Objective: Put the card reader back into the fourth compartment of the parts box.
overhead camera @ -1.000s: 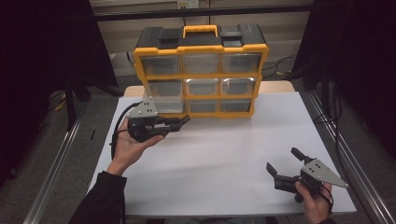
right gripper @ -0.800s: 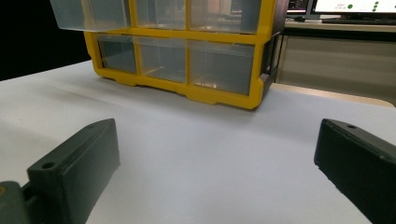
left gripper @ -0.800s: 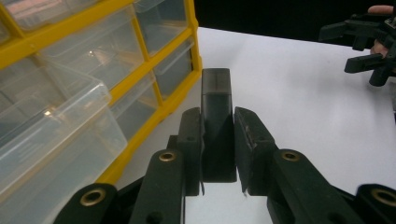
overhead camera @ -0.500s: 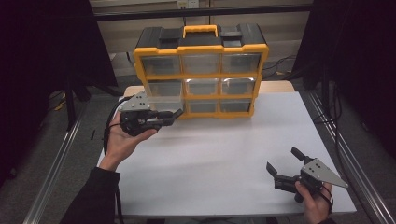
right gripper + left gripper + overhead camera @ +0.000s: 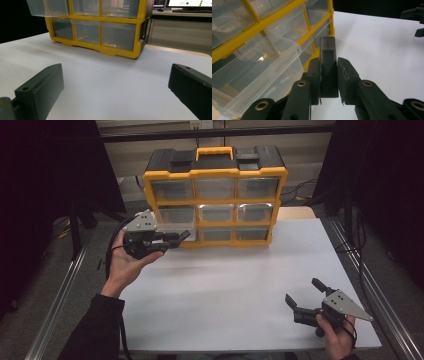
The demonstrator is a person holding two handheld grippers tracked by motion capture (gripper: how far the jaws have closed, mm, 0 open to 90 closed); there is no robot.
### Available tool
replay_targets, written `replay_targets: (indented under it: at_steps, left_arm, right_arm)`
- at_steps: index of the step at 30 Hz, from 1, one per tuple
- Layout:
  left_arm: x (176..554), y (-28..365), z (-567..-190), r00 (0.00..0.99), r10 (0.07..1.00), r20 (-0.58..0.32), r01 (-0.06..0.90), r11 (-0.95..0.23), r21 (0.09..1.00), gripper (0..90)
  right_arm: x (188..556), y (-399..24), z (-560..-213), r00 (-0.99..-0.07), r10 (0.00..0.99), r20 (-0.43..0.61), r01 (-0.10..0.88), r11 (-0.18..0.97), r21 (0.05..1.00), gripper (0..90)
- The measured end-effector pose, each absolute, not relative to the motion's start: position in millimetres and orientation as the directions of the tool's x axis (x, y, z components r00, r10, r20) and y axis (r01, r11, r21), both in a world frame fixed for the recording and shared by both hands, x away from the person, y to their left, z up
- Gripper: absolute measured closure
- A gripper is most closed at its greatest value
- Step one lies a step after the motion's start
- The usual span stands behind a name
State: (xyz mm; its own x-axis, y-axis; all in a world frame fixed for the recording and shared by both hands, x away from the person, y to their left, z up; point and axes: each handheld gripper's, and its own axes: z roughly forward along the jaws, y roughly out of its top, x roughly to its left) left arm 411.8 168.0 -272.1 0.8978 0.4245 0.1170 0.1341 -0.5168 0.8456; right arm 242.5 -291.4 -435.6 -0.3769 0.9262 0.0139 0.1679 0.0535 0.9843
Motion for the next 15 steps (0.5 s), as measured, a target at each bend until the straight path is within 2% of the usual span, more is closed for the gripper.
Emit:
replay_targets:
  at_steps: [15]
  left_arm:
    - [424.7,178.6,-260.6,0.871,0.473,0.135,0.160,-0.532,0.831,73.5]
  right_arm:
    - [242.5,-291.3,-435.7,-0.377,0.926,0.016,0.169,0.052,0.984,0.0]
